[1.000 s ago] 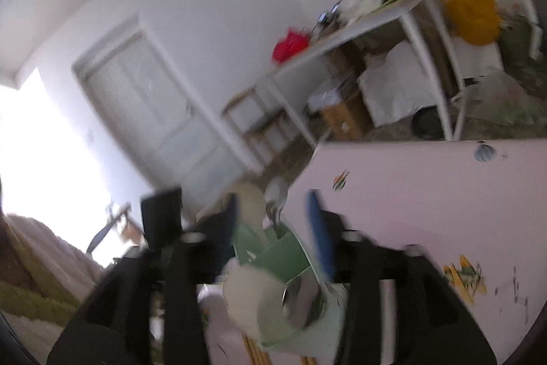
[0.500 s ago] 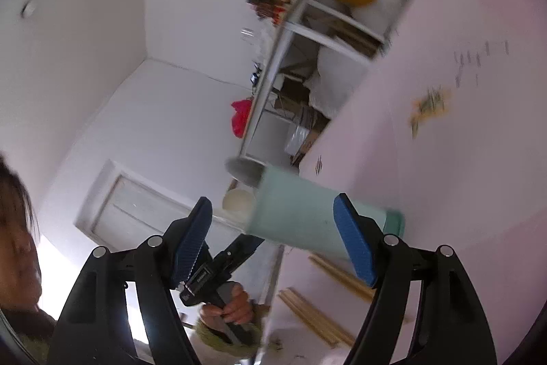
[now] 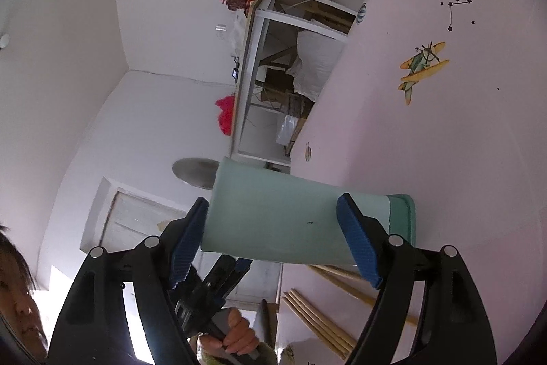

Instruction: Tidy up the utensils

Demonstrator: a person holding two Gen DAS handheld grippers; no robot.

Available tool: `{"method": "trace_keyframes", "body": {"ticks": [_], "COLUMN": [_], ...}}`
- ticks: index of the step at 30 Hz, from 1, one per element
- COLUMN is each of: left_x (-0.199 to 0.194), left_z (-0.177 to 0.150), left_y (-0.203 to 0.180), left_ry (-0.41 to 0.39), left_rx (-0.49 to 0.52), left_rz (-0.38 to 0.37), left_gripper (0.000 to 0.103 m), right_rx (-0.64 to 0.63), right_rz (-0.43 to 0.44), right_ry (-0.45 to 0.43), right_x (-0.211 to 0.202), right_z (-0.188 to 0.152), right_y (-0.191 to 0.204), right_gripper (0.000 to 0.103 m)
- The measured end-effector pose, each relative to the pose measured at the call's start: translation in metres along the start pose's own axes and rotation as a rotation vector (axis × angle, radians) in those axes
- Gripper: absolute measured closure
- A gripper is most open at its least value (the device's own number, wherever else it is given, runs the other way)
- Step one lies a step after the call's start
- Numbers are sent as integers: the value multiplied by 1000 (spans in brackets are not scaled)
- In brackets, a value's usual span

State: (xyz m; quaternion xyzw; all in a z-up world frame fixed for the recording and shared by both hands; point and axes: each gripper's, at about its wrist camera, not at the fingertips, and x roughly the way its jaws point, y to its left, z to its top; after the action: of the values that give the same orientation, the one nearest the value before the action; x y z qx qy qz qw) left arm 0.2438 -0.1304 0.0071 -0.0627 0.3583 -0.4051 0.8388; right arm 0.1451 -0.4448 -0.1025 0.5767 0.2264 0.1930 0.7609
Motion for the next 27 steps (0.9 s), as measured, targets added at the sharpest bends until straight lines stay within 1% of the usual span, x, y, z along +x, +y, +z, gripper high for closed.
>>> {"method": "trace_keyframes", "body": {"ticks": [4, 11, 16, 19, 22, 25, 27], "left_x": [-17, -51, -56, -59, -70, -87, -99], "left_z": [-13, -40, -43, -45, -50, -60, -68], "left_y": [-7, -10, -7, -1, 4, 12, 18], "left_ry": [4, -14, -33, -45, -56, -68, -74], "left_rx": [-4, -62, -67, -92, -110, -124, -129], "left_rz": [22, 38, 51, 28, 50, 93, 125], "left_gripper": [24, 24, 24, 24, 24, 23, 23], "right_rx": [0, -2, -1, 15, 22, 29, 38], "right_rz": [-9, -4, -2, 7, -1, -6, -23], "right_ry": [35, 79, 82, 88, 46, -16, -43], "right_x": [0, 0, 6, 4, -10, -39, -57], "right_z": [-9, -32, -34, -32, -30, -31, -35], "right_y": [5, 12, 14, 11, 9, 4, 1], "right_gripper": [28, 28, 28, 28, 28, 28, 28]}}
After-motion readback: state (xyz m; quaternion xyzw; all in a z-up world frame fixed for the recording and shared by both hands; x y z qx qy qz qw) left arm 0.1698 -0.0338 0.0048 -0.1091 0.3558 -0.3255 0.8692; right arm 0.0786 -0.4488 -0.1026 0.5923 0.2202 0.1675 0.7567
